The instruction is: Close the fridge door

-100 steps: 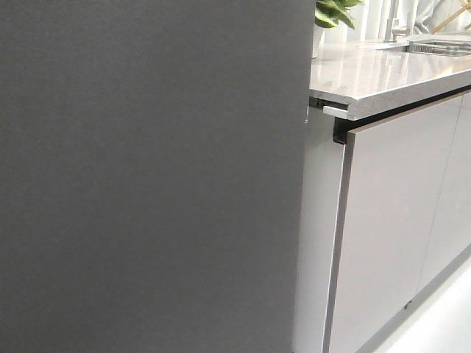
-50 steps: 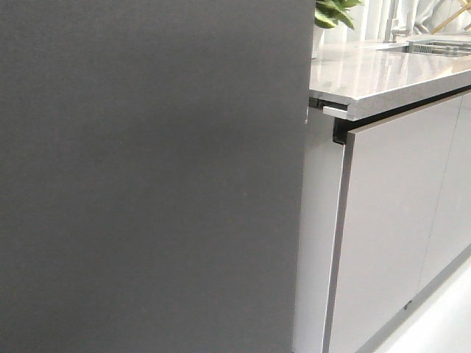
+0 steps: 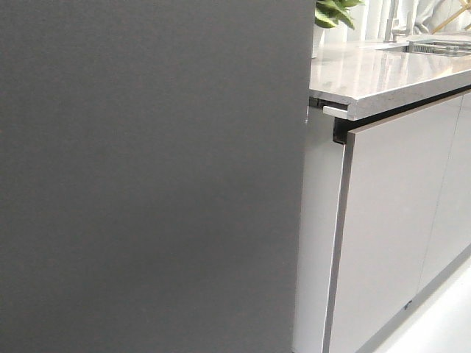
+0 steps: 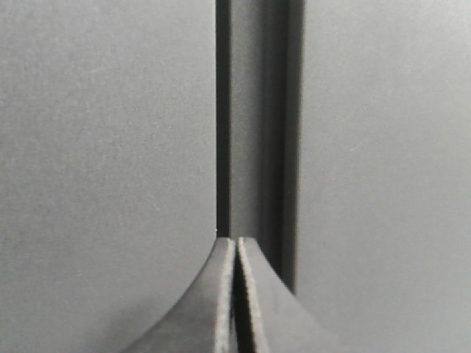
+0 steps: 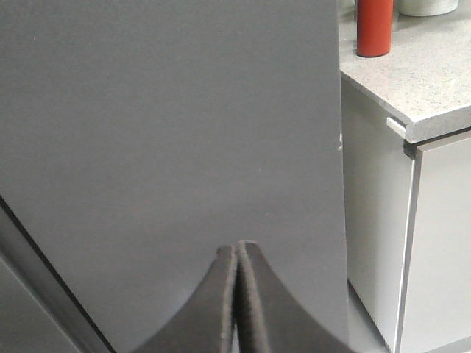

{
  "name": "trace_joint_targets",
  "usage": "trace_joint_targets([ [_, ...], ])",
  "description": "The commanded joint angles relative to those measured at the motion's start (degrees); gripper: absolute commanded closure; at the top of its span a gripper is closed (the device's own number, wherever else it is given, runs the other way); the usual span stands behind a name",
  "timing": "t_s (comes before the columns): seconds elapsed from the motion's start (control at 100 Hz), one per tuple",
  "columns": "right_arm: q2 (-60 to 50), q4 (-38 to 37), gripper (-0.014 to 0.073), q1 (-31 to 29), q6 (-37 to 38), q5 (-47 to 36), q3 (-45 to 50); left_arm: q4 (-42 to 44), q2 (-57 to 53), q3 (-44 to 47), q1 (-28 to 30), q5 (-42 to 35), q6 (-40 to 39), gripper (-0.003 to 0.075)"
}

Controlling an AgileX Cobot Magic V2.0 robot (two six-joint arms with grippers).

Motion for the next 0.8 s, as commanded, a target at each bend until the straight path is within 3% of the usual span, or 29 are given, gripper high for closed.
trace_joint_targets([
  [0.0,0.23,0.57,0.0638,-0.22,-0.04,-4.58,-1.29,-0.35,-1.17,2.01,-0.17,-4.15,-0.29,0.074],
  [0.62,-0.56,-1.66,0.0638,-0.25,-0.16,-7.7,-1.29,-0.35,-1.17,2.01,-0.17,-4.15,-0.29,0.074],
  [0.79,-2.95,-1.66,0.0638,-4.53,-0.16,-12.51,-0.63,-0.35,-1.17,2.01,-0.17,-4.15,-0.29,0.074],
])
